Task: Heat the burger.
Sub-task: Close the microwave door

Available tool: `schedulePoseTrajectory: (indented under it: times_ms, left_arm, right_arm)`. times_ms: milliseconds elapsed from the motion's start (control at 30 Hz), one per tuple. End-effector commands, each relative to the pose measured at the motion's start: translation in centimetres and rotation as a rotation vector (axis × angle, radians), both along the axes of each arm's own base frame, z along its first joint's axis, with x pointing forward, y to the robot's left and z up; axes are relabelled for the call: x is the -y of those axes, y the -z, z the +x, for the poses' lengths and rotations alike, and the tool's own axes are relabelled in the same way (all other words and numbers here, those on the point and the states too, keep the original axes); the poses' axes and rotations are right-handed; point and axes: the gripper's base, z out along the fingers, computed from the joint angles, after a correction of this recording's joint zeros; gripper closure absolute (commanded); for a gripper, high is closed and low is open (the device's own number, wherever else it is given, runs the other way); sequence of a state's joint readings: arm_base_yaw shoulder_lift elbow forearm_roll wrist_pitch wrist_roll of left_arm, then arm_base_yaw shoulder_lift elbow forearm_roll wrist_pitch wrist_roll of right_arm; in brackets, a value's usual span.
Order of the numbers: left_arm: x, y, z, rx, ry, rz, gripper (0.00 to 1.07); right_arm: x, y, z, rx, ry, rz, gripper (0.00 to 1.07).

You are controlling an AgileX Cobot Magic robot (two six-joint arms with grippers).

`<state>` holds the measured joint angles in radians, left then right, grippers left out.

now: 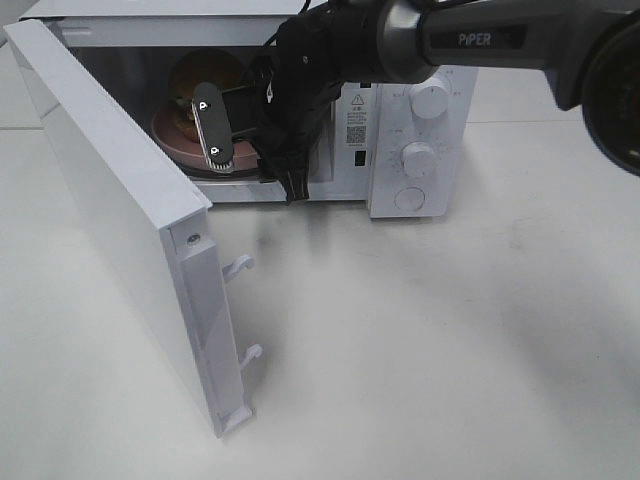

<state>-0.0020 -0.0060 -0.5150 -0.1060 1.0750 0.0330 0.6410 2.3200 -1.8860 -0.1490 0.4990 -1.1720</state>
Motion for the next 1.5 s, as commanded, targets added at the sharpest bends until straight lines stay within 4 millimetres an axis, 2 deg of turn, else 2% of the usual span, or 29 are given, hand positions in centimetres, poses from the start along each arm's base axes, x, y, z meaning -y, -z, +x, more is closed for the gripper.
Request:
schedulePoseTrajectory:
  times_ms: [33, 67, 167, 467, 533, 667, 733, 800, 900, 1100, 1133, 1233, 1300, 1400, 1467, 1500]
  left_arm:
    - [0.1, -0.1, -0.2, 0.026, 0.007, -0.008, 0.07]
    - [0.1, -0.1, -0.2, 0.026, 0.007, -0.008, 0.07]
    - [0.1, -0.1, -0.2, 0.026, 0.007, -0.008, 0.07]
    - [0.1, -0.1, -0.2, 0.026, 0.007, -0.008, 0.07]
    - [0.1, -0.1, -0.2, 0.026, 0.007, -0.008, 0.07]
    - [0.1, -0.1, -0.2, 0.026, 0.007, -0.008, 0.07]
    - [0.1, -0.1, -0.2, 0.026, 0.007, -0.008, 0.07]
    - [0.1, -0.1, -0.2, 0.026, 0.007, -0.008, 0.07]
    - [0.1, -0.1, -0.2, 0.026, 0.007, -0.008, 0.07]
    - [0.1, -0.1, -0.2, 0.026, 0.007, -0.008, 0.07]
    - [0.1, -0.1, -0.2, 0.026, 0.007, -0.008, 0.07]
    - [0.1, -0.1, -0.2, 0.026, 0.007, -0.008, 0.07]
    - [0.1, -0.1, -0.2, 0.026, 0.007, -0.008, 0.07]
    - [0.1, -0.1, -0.2, 0.026, 0.007, -0.008, 0.07]
    - [0.1, -0.1, -0.2, 0.026, 0.007, -0.008, 0.07]
    - [0.1, -0.1, -0.2, 0.026, 0.007, -0.008, 0.07]
  right_arm:
    - [0.4, -1.2, -0.5, 0.011, 0.013, 0.027, 0.41]
    - [0.7, -1.5, -0.8, 0.009, 0.014, 0.028, 0.36]
    - [1.2, -2.1, -1.5, 0.014, 0.014, 0.038, 0.32]
    - [2.7, -2.2, -3.7, -0.011, 0.031, 0.044, 0.32]
    - [3.4, -2.7, -4.6, -0.023, 0.085, 0.090, 0.28]
    - [3.9, -3.3, -5.3, -0.011, 0.095, 0.109, 0.27]
    - [4.1, -3.5, -5.6, -0.006, 0.094, 0.114, 0.27]
    - [4.9, -4.1, -6.7, -0.017, 0.113, 0.125, 0.27]
    - [5.1, -4.2, -7.0, -0.022, 0.120, 0.127, 0.27]
    - [6.8, -4.9, -9.3, -0.043, 0.146, 0.132, 0.27]
    - [7.4, -5.1, -9.9, -0.051, 0.168, 0.133, 0.27]
    - [7.7, -5.3, -10.3, -0.057, 0.187, 0.147, 0.27]
    - [8.8, -6.1, -11.7, -0.082, 0.267, 0.201, 0.28]
    - [9.1, -6.4, -12.1, -0.091, 0.293, 0.219, 0.28]
    - [10.2, -6.7, -13.6, -0.141, 0.405, 0.275, 0.28]
    - [10.2, -6.7, -13.6, -0.141, 0.405, 0.275, 0.28]
